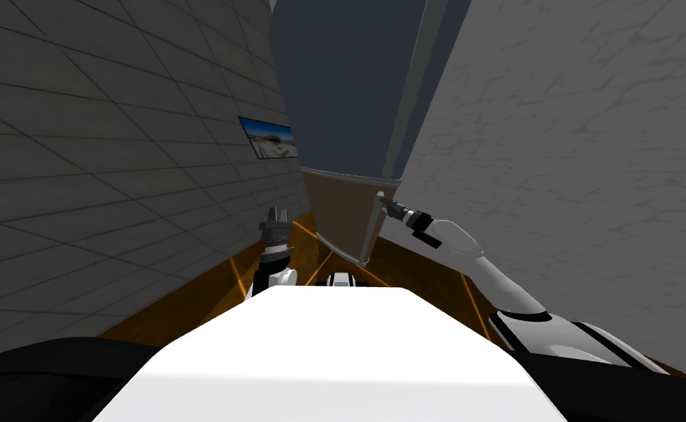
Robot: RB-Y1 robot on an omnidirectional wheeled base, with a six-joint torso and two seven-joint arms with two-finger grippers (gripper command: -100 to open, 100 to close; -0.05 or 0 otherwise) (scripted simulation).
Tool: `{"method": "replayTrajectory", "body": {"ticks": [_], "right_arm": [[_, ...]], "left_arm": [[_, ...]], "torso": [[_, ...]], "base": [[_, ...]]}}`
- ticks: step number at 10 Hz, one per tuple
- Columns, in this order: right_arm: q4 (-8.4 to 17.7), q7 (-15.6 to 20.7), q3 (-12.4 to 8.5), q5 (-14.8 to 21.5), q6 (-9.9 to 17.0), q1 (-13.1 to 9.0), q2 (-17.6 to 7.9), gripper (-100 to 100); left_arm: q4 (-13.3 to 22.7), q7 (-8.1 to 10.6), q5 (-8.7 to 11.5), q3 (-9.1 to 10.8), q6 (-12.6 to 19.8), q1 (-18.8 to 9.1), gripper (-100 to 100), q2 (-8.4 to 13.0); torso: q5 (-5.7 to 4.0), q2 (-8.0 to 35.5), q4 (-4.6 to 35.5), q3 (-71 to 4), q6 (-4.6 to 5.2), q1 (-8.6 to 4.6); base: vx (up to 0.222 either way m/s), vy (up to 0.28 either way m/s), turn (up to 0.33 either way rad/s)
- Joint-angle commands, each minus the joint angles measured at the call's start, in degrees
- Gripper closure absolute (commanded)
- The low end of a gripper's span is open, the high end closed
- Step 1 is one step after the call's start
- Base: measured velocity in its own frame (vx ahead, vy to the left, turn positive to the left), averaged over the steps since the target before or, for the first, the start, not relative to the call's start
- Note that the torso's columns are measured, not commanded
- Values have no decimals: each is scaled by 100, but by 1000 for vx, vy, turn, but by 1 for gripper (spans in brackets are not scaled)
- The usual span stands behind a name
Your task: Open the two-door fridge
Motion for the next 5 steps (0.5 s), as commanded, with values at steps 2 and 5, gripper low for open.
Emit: {"method": "replayTrajectory", "body": {"ticks": [2,5], "right_arm": [[371,62,-101,-7,48,-135,-4,-100],[856,188,-300,-58,59,-302,-24,-100]], "left_arm": [[0,0,0,0,0,0,0,0],[0,0,0,0,0,0,0,0]], "torso": [[1,4,6,2,-4,-4],[0,-11,1,-8,-21,-4]], "base": [[-64,1,89],[-92,1,230]]}}
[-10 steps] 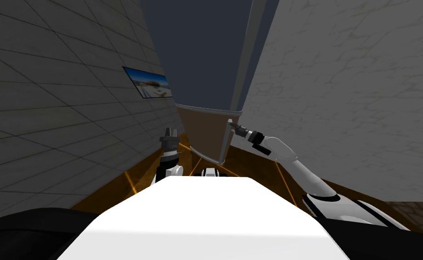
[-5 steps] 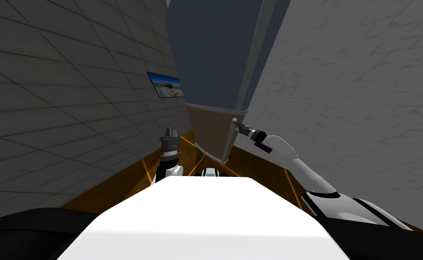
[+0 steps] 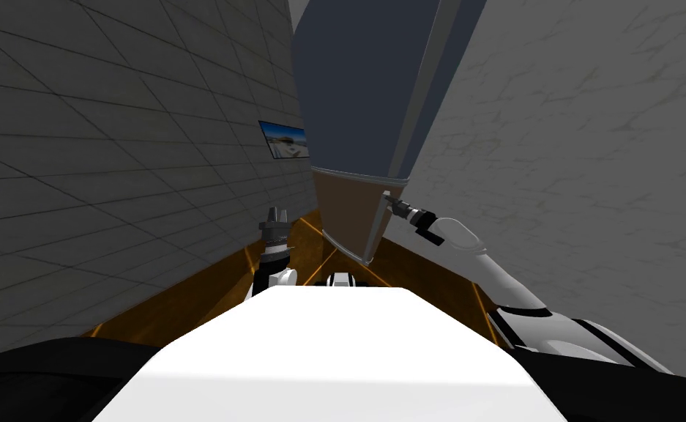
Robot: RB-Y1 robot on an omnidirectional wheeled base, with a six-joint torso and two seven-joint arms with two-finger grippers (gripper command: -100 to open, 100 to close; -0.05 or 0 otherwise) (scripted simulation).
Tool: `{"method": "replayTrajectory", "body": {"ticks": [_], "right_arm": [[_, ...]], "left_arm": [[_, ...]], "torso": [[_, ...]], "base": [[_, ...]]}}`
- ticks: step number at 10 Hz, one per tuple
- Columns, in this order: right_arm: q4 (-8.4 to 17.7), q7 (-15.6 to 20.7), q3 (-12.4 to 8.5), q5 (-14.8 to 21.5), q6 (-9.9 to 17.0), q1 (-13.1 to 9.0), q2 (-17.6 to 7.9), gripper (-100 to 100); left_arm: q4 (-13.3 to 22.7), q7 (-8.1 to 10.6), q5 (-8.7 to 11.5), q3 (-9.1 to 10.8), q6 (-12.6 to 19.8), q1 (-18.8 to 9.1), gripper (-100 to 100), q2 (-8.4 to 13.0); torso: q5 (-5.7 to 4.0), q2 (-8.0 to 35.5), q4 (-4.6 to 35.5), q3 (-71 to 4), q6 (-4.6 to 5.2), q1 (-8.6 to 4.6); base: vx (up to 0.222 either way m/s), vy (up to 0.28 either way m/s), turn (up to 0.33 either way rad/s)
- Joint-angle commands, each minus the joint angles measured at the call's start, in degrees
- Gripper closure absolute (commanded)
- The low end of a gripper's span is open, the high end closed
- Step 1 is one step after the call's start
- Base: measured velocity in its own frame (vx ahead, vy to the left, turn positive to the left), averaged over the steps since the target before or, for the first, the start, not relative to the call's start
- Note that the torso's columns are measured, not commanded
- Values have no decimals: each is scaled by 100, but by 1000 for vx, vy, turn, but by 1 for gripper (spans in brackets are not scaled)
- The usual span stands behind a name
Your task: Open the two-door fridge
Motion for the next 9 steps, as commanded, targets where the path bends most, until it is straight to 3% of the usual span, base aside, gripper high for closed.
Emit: {"method": "replayTrajectory", "body": {"ticks": [1,5,6,7,9], "right_arm": [[379,93,-111,-16,48,-153,4,-100],[1196,283,-408,-92,65,-403,-25,-100],[1155,343,-376,-135,-36,-323,26,-100],[958,220,-309,-66,59,-320,-15,100],[669,156,-210,-41,54,-237,-5,100]], "left_arm": [[0,0,0,0,0,-1,0,0],[0,0,0,0,0,0,0,0],[0,0,0,0,0,-1,0,0],[-1,0,0,1,0,2,0,0],[-1,0,0,2,-1,5,0,1]], "torso": [[2,-8,0,-6,-20,5],[7,-22,-2,-13,-19,17],[8,-31,-3,-20,-38,17],[2,-18,-9,-11,-7,10],[3,8,5,7,17,-6]], "base": [[-100,-3,161],[-129,20,282],[-74,7,26],[71,-14,-223],[157,-32,-289]]}}
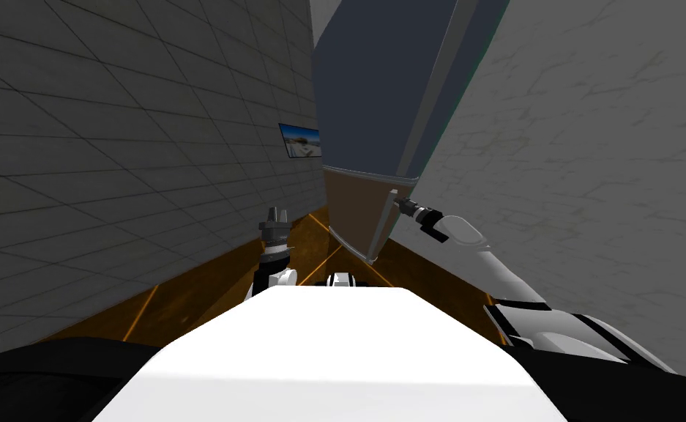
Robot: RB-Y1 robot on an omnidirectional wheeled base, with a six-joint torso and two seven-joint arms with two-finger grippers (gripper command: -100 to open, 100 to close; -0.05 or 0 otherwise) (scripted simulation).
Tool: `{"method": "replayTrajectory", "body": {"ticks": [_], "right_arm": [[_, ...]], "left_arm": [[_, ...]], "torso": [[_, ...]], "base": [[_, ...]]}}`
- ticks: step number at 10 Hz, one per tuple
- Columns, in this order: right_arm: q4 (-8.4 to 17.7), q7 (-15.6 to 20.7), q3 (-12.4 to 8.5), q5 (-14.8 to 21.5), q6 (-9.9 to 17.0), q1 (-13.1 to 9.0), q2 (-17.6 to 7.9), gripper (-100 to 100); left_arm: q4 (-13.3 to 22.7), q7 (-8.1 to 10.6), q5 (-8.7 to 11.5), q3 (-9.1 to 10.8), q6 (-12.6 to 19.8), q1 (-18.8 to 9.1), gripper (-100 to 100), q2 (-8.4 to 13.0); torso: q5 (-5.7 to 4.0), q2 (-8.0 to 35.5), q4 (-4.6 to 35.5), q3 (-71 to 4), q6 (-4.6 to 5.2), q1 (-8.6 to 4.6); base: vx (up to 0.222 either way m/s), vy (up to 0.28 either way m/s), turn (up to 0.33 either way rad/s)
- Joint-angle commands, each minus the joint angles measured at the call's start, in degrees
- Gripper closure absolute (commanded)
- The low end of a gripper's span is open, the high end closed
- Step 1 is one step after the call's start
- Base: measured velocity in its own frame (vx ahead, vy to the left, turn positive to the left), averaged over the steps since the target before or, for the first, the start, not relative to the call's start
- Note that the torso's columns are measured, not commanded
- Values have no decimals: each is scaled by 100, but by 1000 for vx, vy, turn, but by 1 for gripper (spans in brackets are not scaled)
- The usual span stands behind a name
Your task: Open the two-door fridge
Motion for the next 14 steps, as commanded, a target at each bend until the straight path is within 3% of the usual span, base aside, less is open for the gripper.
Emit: {"method": "replayTrajectory", "body": {"ticks": [1,3,7,12,13,14], "right_arm": [[-459,-69,122,24,9,94,33,100],[-916,-195,320,74,-2,260,53,100],[-1567,-322,518,124,-13,427,72,100],[-2224,-448,716,175,-23,594,92,100],[-2471,-511,815,200,-29,677,101,100],[-2513,-511,815,200,-29,677,101,100]], "left_arm": [[1,0,0,-1,0,-2,0,0],[0,0,0,0,0,0,0,0],[1,0,0,0,1,-2,0,0],[0,0,0,0,0,-1,0,0],[1,0,0,0,0,-3,0,0],[0,0,0,0,0,-2,0,0]], "torso": [[-8,-14,-8,-13,-22,-8],[-7,19,-5,10,12,-3],[-7,19,-5,8,-6,2],[-5,52,5,33,17,9],[-5,66,8,41,9,11],[-1,60,8,38,10,19]], "base": [[111,25,-256],[185,-27,-426],[114,2,-208],[95,7,-211],[114,1,-283],[89,8,-159]]}}
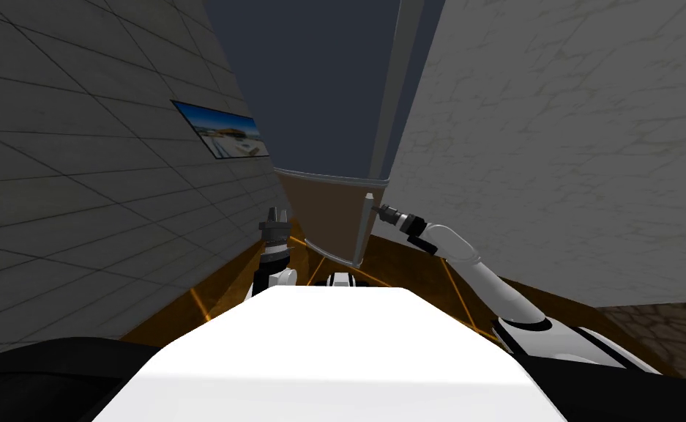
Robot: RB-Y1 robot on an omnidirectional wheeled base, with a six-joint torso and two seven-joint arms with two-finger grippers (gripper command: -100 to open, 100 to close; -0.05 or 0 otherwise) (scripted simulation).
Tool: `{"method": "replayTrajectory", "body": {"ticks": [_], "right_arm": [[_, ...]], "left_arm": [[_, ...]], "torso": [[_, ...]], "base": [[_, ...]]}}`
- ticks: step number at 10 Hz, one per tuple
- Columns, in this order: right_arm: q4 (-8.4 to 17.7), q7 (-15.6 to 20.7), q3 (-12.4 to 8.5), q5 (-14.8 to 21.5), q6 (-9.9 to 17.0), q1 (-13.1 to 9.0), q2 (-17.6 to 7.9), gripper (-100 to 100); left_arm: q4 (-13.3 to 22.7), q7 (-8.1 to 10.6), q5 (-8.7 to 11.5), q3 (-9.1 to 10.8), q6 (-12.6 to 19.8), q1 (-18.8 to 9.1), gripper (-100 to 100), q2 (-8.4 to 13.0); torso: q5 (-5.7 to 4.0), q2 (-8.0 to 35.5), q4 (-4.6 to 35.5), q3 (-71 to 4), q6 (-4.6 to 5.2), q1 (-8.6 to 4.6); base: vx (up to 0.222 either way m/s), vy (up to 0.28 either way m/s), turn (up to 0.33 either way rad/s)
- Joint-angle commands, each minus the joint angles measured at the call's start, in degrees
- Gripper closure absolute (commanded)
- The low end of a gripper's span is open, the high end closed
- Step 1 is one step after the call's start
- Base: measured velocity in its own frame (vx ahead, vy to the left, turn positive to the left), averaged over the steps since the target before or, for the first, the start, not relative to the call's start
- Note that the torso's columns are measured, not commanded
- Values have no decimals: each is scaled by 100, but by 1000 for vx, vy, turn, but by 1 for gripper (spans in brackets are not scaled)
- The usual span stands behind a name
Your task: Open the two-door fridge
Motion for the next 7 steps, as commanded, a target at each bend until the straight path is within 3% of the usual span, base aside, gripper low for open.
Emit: {"method": "replayTrajectory", "body": {"ticks": [1,2,7], "right_arm": [[-85,-33,59,15,-6,-6,4,100],[-83,44,-54,179,-8,-5,-136,-100],[-8,232,-364,584,22,-16,-481,-100]], "left_arm": [[0,0,0,0,0,-2,0,0],[0,0,0,-1,0,-3,0,0],[0,0,0,-2,0,-2,0,-1]], "torso": [[3,2,2,-2,-12,8],[2,1,-1,-2,-9,5],[9,-9,5,-11,-13,11]], "base": [[16,-2,-35],[0,79,-175],[22,158,-160]]}}
